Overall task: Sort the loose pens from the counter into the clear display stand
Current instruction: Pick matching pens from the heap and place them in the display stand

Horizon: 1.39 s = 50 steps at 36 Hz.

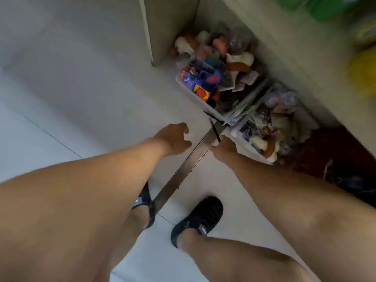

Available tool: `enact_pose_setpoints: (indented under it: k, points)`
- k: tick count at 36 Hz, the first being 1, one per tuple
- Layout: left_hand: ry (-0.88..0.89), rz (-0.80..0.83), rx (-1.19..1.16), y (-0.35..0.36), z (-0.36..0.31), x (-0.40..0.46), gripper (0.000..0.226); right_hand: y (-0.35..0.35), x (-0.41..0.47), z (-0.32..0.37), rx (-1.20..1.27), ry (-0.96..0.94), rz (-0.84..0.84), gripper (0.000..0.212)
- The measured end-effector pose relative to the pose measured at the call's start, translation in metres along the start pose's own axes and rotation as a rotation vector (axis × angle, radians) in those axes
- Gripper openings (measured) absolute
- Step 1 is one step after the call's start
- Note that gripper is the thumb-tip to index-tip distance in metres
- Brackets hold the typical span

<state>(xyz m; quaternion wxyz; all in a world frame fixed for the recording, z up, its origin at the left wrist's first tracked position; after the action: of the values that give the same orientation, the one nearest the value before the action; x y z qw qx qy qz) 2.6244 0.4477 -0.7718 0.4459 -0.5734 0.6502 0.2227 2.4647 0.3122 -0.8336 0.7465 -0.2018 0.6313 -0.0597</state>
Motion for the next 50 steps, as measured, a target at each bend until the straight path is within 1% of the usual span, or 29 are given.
enact_pose_setpoints:
  k: [2, 5, 8, 11, 13, 16, 18, 20, 21, 25, 28, 30, 32, 33, 36, 38, 41, 44, 46, 48, 50]
  points:
    - [0.019, -0.014, 0.005, 0.006, 0.022, 0.044, 0.041, 0.012, 0.058, -0.014, 0.007, 0.041, -0.057, 0.066]
    - [0.044, -0.027, 0.018, 0.009, 0.036, 0.077, 0.040, 0.018, 0.112, -0.031, 0.049, 0.094, -0.188, 0.068]
    - [0.062, -0.025, 0.045, 0.016, 0.053, 0.114, 0.040, 0.029, 0.156, -0.044, 0.039, 0.158, -0.277, 0.068]
    - [0.073, -0.026, 0.062, 0.023, 0.059, 0.125, 0.040, 0.032, 0.169, -0.054, -0.035, 0.165, -0.400, 0.054]
    - [0.084, -0.044, 0.059, 0.026, 0.058, 0.122, 0.041, 0.038, 0.167, -0.052, -0.124, 0.117, -0.402, 0.043]
    - [0.106, -0.103, 0.037, 0.023, 0.053, 0.117, 0.040, 0.032, 0.155, -0.024, -0.283, -0.132, -0.469, 0.027]
    - [0.114, -0.118, 0.036, 0.020, 0.051, 0.119, 0.039, 0.018, 0.148, 0.002, -0.410, -0.285, -0.539, 0.026]
    - [0.121, -0.137, 0.040, 0.014, 0.050, 0.123, 0.038, 0.008, 0.155, 0.022, -0.480, -0.367, -0.543, 0.027]
    - [0.124, -0.145, 0.042, 0.011, 0.050, 0.126, 0.037, 0.004, 0.159, 0.028, -0.495, -0.370, -0.532, 0.027]
    - [0.117, -0.166, 0.001, 0.003, 0.053, 0.138, 0.032, 0.005, 0.172, 0.038, -0.616, -0.313, -0.532, 0.029]
    - [0.105, -0.169, -0.054, 0.006, 0.064, 0.140, 0.030, 0.013, 0.172, 0.040, -0.612, -0.243, -0.554, 0.026]
    - [0.099, -0.153, -0.050, 0.013, 0.070, 0.138, 0.030, 0.016, 0.174, 0.036, -0.617, -0.182, -0.569, 0.025]
    - [0.097, -0.133, -0.040, 0.021, 0.077, 0.137, 0.032, 0.015, 0.171, 0.031, -0.613, -0.165, -0.605, 0.023]
    - [0.092, -0.124, -0.037, 0.025, 0.080, 0.136, 0.032, 0.016, 0.171, 0.026, -0.620, -0.166, -0.596, 0.025]
    - [0.079, -0.115, -0.015, 0.034, 0.089, 0.134, 0.033, 0.020, 0.165, 0.018, -0.673, -0.268, -0.601, 0.038]
    - [0.073, -0.097, -0.013, 0.041, 0.092, 0.133, 0.033, 0.018, 0.163, 0.014, -0.692, -0.325, -0.621, 0.038]
    - [0.077, -0.083, -0.018, 0.049, 0.093, 0.132, 0.032, 0.014, 0.163, 0.006, -0.590, -0.343, -0.559, 0.024]
    - [0.071, -0.083, -0.052, 0.054, 0.085, 0.117, 0.030, 0.016, 0.147, -0.003, -0.487, -0.349, -0.466, 0.023]
    - [0.064, -0.097, -0.096, 0.054, 0.080, 0.100, 0.028, 0.016, 0.131, -0.019, -0.223, -0.326, -0.405, 0.019]
    - [0.042, -0.067, -0.110, 0.057, 0.073, 0.076, 0.029, 0.020, 0.101, -0.032, 0.070, -0.285, -0.346, 0.011]
    - [-0.021, -0.019, -0.141, 0.059, 0.065, 0.043, 0.034, 0.029, 0.058, -0.031, 0.377, -0.282, -0.217, 0.013]
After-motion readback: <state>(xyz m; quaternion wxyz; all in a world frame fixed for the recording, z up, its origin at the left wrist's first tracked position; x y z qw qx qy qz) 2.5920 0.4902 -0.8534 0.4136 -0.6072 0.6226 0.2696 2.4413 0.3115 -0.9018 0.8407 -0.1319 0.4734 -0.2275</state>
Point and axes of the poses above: each hand's wrist, its own x-axis towards the middle knuckle, its own y-axis out of the palm, z = x × y, the point moved 10 cm from there along x, towards the middle knuckle, and after that the axes turned 13 degrees about z, right-handed, at the moved point
